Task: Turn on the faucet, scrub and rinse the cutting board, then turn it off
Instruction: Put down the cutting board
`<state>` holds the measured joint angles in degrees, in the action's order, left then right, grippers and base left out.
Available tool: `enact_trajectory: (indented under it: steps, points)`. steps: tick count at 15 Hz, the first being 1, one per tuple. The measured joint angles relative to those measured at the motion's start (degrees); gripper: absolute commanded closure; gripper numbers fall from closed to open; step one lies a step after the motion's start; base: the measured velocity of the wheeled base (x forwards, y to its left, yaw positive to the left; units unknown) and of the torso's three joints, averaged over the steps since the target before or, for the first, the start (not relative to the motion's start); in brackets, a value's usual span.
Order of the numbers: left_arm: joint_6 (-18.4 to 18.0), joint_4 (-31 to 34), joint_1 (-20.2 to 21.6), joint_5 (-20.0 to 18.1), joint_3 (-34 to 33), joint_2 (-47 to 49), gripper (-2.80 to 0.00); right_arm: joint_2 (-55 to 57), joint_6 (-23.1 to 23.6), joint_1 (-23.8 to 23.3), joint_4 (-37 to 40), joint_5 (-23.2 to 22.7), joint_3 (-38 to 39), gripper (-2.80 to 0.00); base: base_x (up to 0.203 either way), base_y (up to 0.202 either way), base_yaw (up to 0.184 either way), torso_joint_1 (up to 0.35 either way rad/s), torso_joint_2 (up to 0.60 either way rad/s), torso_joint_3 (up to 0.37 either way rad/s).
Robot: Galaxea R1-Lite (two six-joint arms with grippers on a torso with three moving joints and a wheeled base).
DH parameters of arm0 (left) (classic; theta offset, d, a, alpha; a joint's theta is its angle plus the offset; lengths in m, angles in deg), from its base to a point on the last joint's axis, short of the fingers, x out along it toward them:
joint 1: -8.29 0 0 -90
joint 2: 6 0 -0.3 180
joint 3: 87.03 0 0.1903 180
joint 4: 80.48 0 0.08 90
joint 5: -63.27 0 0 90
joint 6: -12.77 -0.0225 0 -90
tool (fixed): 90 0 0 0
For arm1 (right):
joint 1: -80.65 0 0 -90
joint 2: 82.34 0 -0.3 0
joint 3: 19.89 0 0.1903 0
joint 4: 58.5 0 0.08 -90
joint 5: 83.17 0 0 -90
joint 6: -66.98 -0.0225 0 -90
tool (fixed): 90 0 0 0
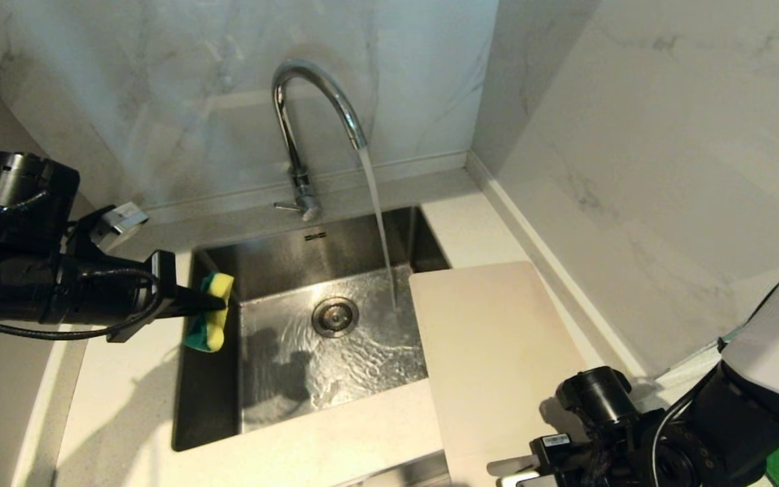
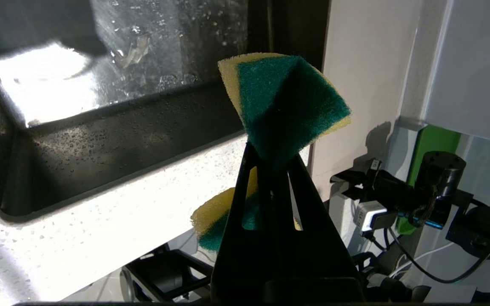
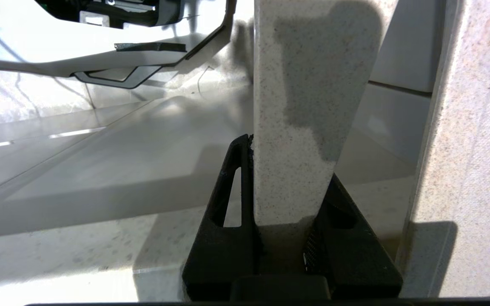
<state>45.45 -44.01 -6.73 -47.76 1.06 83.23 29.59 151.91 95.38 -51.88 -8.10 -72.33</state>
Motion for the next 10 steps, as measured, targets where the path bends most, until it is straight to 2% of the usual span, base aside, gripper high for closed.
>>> enact_trajectory:
  steps: [10]
  points:
    - [0.0,0.0,0.0,0.0,0.0,0.7,0.00,2.5,-0.9,0.4,-0.3,0.1,0.1,0.00,0.000,0.000,0.000,0.000,0.00,0.000]
